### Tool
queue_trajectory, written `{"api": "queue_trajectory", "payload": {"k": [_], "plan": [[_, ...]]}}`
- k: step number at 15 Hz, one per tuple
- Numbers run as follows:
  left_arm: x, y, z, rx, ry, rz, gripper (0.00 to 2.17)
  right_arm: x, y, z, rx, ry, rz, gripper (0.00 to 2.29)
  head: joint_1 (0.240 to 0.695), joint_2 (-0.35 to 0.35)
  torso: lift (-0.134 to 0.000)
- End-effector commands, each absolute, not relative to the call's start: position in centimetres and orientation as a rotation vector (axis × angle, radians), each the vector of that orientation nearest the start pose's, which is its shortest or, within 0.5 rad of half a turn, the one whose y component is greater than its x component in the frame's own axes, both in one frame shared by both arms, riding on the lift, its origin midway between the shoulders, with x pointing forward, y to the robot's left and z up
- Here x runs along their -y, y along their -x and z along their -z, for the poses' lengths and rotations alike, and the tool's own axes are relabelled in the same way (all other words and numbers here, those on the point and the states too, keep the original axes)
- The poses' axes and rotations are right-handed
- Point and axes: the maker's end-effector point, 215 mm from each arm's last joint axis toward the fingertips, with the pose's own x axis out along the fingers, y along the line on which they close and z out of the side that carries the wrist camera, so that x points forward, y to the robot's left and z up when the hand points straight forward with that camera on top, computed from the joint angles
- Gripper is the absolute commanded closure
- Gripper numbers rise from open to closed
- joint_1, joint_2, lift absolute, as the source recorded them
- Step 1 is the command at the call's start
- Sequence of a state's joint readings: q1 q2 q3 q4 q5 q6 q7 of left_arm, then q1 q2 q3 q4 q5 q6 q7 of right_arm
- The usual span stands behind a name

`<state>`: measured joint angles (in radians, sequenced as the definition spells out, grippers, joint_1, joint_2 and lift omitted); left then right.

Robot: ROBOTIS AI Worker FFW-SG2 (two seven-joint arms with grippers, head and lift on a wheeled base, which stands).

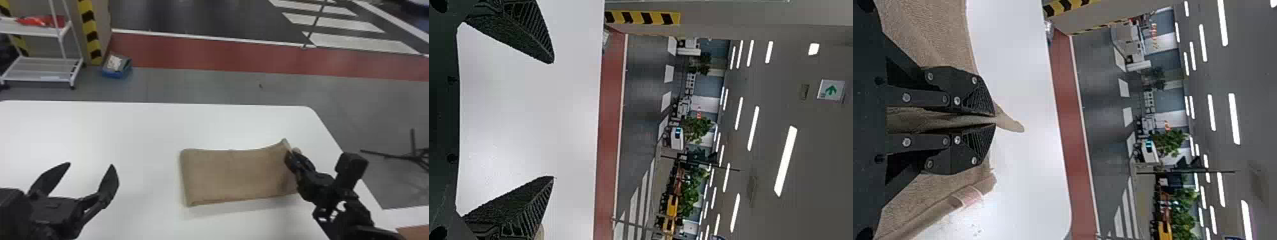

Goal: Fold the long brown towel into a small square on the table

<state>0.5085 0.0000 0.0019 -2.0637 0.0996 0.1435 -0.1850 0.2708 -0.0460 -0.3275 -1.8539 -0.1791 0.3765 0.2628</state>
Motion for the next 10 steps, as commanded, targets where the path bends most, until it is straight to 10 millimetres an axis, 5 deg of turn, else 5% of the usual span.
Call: {"api": "queue_trajectory", "payload": {"k": [1, 10], "plan": [[-18.7, -43.7, 37.3, -0.155, 0.114, 0.184, 0.04, 36.0, -47.2, 44.3, -0.349, -0.154, 0.031, 0.0, 0.695, -0.208, -0.111], [-18.9, -43.7, 37.7, -0.159, 0.116, 0.183, 0.04, 40.2, -45.5, 45.6, -0.373, -0.16, 0.114, 0.07, 0.695, -0.257, -0.111]]}}
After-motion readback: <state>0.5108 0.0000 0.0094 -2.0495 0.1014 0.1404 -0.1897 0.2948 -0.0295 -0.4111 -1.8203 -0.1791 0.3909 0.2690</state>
